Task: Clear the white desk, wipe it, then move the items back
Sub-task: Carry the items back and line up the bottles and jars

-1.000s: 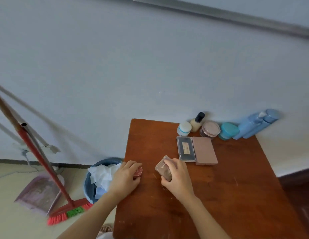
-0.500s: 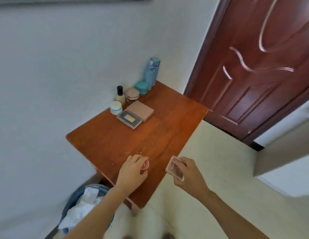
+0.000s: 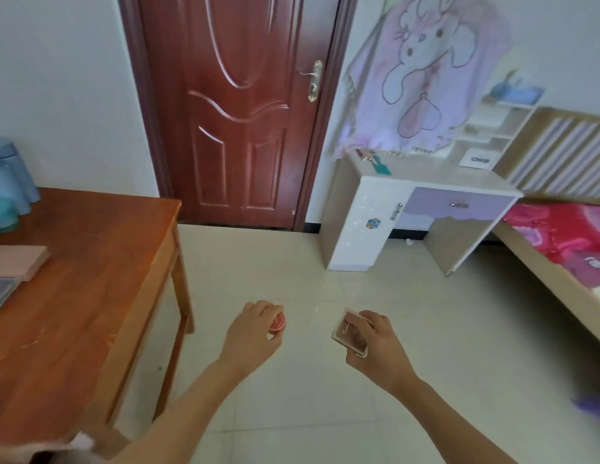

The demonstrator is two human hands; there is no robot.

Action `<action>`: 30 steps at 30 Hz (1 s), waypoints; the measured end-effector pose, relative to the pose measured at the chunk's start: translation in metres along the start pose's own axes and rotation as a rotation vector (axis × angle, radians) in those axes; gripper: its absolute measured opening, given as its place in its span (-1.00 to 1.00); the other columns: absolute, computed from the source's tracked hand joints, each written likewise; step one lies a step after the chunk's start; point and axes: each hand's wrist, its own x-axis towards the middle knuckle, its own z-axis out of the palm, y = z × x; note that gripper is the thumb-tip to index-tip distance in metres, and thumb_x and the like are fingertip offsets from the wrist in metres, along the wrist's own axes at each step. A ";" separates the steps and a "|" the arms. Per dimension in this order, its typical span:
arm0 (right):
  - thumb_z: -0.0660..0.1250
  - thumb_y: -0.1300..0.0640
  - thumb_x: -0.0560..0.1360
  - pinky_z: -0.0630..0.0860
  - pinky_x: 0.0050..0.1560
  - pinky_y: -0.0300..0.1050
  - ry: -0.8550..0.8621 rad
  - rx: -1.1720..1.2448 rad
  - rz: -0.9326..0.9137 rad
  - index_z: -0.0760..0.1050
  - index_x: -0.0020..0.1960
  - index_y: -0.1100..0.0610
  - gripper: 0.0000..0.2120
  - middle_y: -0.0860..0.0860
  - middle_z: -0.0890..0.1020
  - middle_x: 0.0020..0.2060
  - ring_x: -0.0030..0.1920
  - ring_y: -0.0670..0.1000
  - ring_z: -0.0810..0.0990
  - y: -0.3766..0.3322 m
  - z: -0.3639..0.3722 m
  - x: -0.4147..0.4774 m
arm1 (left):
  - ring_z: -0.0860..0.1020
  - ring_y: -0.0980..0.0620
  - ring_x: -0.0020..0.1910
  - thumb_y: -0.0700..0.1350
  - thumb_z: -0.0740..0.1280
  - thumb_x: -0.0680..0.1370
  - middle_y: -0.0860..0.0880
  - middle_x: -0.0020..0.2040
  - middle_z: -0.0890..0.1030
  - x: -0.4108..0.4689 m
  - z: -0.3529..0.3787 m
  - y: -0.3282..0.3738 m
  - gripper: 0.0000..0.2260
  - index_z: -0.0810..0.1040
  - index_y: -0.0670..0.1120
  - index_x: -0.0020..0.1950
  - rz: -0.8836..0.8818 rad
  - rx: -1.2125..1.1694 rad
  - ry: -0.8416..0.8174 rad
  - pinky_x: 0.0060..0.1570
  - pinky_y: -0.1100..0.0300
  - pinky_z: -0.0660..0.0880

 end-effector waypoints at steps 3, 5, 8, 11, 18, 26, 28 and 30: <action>0.44 0.21 0.27 0.42 0.11 -0.09 0.030 -0.054 0.097 0.44 0.28 0.16 -0.42 0.15 0.51 0.16 0.15 0.21 0.44 0.055 -0.040 -0.036 | 0.36 0.06 0.21 -0.06 0.29 0.50 0.07 0.24 0.44 0.006 0.031 0.063 -0.62 0.39 0.00 0.32 0.055 -0.041 0.001 0.10 0.27 0.36; 0.40 0.17 0.30 0.40 0.15 -0.11 0.032 -0.085 0.126 0.41 0.31 0.12 -0.42 0.11 0.48 0.20 0.19 0.16 0.41 0.081 -0.064 -0.054 | 0.38 0.06 0.19 -0.07 0.30 0.49 0.05 0.23 0.45 0.010 0.044 0.100 -0.62 0.41 -0.01 0.30 0.093 -0.078 0.006 0.08 0.26 0.38; 0.38 0.16 0.33 0.41 0.15 -0.10 0.062 -0.104 0.123 0.39 0.32 0.13 -0.44 0.11 0.47 0.23 0.21 0.15 0.39 0.110 -0.097 -0.073 | 0.39 0.04 0.17 -0.10 0.32 0.48 0.04 0.22 0.47 0.023 0.057 0.147 -0.64 0.44 -0.03 0.28 0.152 -0.102 0.003 0.09 0.22 0.40; 0.37 0.18 0.34 0.38 0.12 -0.14 0.129 -0.105 0.124 0.40 0.31 0.13 -0.46 0.11 0.47 0.22 0.19 0.14 0.39 0.130 -0.127 -0.081 | 0.39 0.00 0.15 -0.13 0.34 0.46 0.01 0.18 0.49 0.043 0.061 0.188 -0.66 0.47 -0.04 0.23 0.204 -0.110 0.021 0.03 0.22 0.38; 0.34 0.22 0.36 0.39 0.07 -0.10 0.232 -0.056 0.130 0.42 0.28 0.12 -0.52 0.07 0.50 0.14 0.13 0.12 0.40 0.163 -0.183 -0.063 | 0.43 -0.06 0.13 -0.14 0.35 0.43 -0.03 0.09 0.54 0.102 0.044 0.248 -0.69 0.52 -0.05 0.18 0.306 -0.102 0.082 0.04 0.15 0.38; 0.34 0.23 0.37 0.33 0.09 -0.17 0.223 -0.116 0.112 0.42 0.27 0.14 -0.53 0.10 0.48 0.12 0.15 0.13 0.37 0.219 -0.228 -0.001 | 0.45 0.00 -0.01 -0.13 0.37 0.42 0.03 -0.06 0.47 0.179 0.049 0.276 -0.72 0.55 -0.04 0.13 0.320 -0.192 0.177 -0.11 0.21 0.30; 0.35 0.21 0.37 0.36 0.12 -0.13 0.205 -0.125 0.109 0.41 0.28 0.14 -0.52 0.10 0.47 0.13 0.15 0.12 0.37 0.235 -0.239 0.023 | 0.41 0.06 -0.04 -0.11 0.38 0.42 0.03 -0.06 0.48 0.206 0.053 0.277 -0.72 0.55 -0.06 0.13 0.320 -0.205 0.195 -0.10 0.21 0.31; 0.35 0.19 0.38 0.38 0.12 -0.13 0.189 -0.140 0.098 0.41 0.28 0.14 -0.52 0.09 0.48 0.12 0.14 0.11 0.39 0.253 -0.250 0.049 | 0.38 0.10 -0.05 -0.09 0.39 0.42 0.02 -0.05 0.49 0.238 0.059 0.279 -0.72 0.55 -0.07 0.12 0.312 -0.208 0.219 -0.09 0.21 0.31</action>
